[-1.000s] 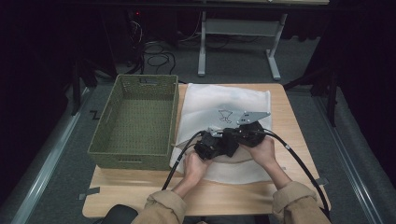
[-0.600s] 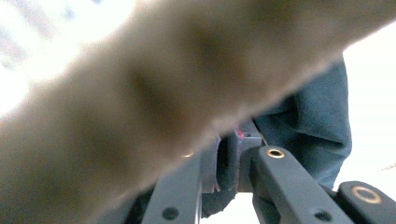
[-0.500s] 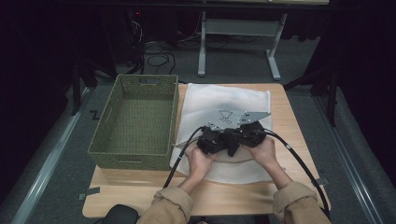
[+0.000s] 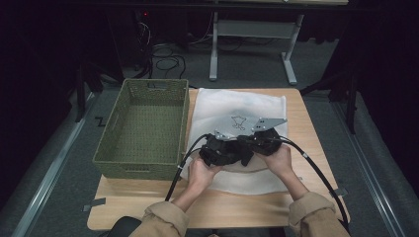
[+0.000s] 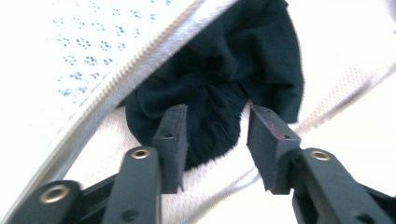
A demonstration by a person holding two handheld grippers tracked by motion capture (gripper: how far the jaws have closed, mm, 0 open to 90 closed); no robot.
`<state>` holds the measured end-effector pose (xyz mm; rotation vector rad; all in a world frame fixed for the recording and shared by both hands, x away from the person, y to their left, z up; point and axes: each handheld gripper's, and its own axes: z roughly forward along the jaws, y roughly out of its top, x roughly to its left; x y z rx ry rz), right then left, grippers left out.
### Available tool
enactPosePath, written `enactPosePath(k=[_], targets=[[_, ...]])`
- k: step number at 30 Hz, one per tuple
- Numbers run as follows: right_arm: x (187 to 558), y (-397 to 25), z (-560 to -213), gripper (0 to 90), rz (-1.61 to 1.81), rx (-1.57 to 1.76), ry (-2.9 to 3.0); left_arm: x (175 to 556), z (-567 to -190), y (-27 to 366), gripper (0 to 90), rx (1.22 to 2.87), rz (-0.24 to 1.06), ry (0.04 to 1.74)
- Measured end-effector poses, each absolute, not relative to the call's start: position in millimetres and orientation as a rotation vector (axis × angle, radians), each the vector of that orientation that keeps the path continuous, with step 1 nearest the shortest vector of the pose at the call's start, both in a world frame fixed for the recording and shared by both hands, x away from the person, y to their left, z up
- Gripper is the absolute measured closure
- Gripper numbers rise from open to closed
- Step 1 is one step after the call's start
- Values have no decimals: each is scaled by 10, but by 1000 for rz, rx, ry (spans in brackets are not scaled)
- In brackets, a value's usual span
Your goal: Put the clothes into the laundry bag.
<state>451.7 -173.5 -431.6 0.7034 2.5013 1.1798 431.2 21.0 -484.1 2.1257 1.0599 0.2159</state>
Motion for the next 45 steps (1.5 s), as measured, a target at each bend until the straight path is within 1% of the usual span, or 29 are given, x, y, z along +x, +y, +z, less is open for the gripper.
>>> enactPosePath(k=[6,18,26,30,38,45], targets=[[4509,-1739,-4308,887,1175,704,2506,4190,-4743,236,525,2166,213,1011],[4479,-1775,-4329,886,1169,703,2522,4083,-4643,419,519,2174,233,995],[4469,-1820,-4387,883,1174,723,2544,4054,-4524,518,505,2156,291,980],[4459,-1817,-4399,882,1164,716,2553,4067,-4517,554,499,2157,301,989],[4449,-1811,-4422,879,1153,723,2568,4081,-4522,573,452,2168,307,978],[4432,-1808,-4437,878,1145,710,2568,4146,-4598,561,416,2193,319,983]])
